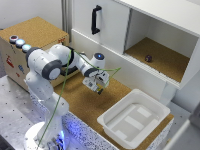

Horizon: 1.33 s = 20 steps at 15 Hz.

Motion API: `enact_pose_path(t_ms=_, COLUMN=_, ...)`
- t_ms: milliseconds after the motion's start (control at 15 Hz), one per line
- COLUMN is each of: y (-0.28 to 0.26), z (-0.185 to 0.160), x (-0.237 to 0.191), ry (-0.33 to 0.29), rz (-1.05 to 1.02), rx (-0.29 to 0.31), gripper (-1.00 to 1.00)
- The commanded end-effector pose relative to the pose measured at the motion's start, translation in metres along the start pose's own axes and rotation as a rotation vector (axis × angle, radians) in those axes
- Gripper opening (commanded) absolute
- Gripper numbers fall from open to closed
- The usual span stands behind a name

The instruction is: Push the yellow block to the right

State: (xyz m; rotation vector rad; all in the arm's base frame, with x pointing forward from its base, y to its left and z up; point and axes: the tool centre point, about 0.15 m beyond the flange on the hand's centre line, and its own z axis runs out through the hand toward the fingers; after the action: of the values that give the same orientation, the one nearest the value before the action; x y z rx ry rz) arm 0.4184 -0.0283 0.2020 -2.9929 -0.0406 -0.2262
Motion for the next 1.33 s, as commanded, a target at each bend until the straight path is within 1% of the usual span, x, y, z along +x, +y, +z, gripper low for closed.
enact_pose_path(t_ms=0, y=0.039, z=-0.002, x=0.007, ry=-0.014, rz=0.029, rx=0.040, gripper=-1.00)
enact_pose_path(t_ms=133, y=0.045, z=-0.008, x=0.004, ry=-0.005, rz=0.043, rx=0.050, gripper=-1.00)
enact_pose_path(t_ms=333, y=0.033, z=-0.014, x=-0.003, ry=0.004, rz=0.025, rx=0.065, gripper=-1.00)
enact_pose_path(t_ms=533, y=0.024, z=-0.014, x=-0.010, ry=-0.002, rz=0.019, rx=0.057, gripper=-1.00)
enact_pose_path(t_ms=667, y=0.023, z=-0.016, x=-0.018, ry=0.001, rz=0.027, rx=0.005, gripper=-1.00)
enact_pose_path(t_ms=800, y=0.026, z=-0.024, x=-0.025, ry=0.024, rz=0.059, rx=-0.121, gripper=-1.00)
enact_pose_path(t_ms=867, y=0.026, z=-0.027, x=-0.029, ry=0.046, rz=0.082, rx=-0.199, gripper=-1.00)
enact_pose_path(t_ms=933, y=0.026, z=-0.028, x=-0.030, ry=0.065, rz=0.097, rx=-0.255, gripper=-1.00)
enact_pose_path(t_ms=1067, y=0.026, z=-0.025, x=-0.032, ry=0.067, rz=0.113, rx=-0.307, gripper=-1.00)
enact_pose_path(t_ms=1133, y=0.028, z=-0.023, x=-0.033, ry=0.058, rz=0.117, rx=-0.298, gripper=-1.00)
enact_pose_path(t_ms=1267, y=0.031, z=-0.022, x=-0.036, ry=0.055, rz=0.131, rx=-0.318, gripper=-1.00)
